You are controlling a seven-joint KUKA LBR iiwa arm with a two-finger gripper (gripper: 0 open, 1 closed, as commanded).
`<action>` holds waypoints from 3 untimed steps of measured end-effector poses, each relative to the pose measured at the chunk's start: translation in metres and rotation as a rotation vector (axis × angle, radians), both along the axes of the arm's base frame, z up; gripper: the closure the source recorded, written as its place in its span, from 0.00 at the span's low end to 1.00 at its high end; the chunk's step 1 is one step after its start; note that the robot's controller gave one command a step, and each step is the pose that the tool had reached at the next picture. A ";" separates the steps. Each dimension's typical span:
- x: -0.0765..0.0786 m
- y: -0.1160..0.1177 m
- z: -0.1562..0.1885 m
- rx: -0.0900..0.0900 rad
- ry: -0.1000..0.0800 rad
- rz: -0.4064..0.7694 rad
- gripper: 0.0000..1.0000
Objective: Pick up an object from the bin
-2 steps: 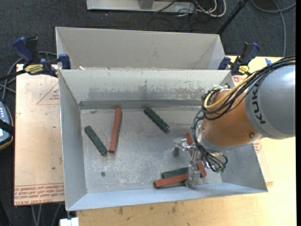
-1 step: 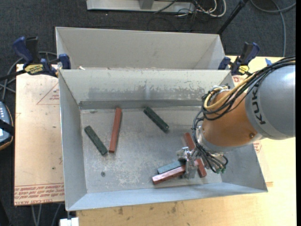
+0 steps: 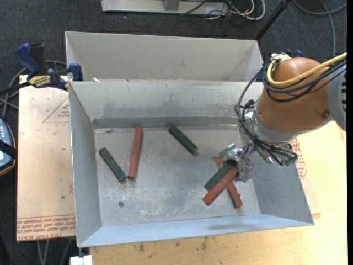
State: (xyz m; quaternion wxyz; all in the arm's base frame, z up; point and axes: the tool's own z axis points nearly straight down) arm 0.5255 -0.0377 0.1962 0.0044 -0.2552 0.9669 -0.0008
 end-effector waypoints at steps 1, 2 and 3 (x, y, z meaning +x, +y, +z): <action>-0.002 0.000 -0.003 0.001 0.007 -0.002 1.00; -0.002 0.000 -0.003 0.001 0.007 -0.002 1.00; -0.002 0.000 -0.003 0.001 0.007 -0.001 1.00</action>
Offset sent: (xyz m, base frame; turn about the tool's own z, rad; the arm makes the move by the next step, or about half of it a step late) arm 0.0000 0.0000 0.0000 0.0000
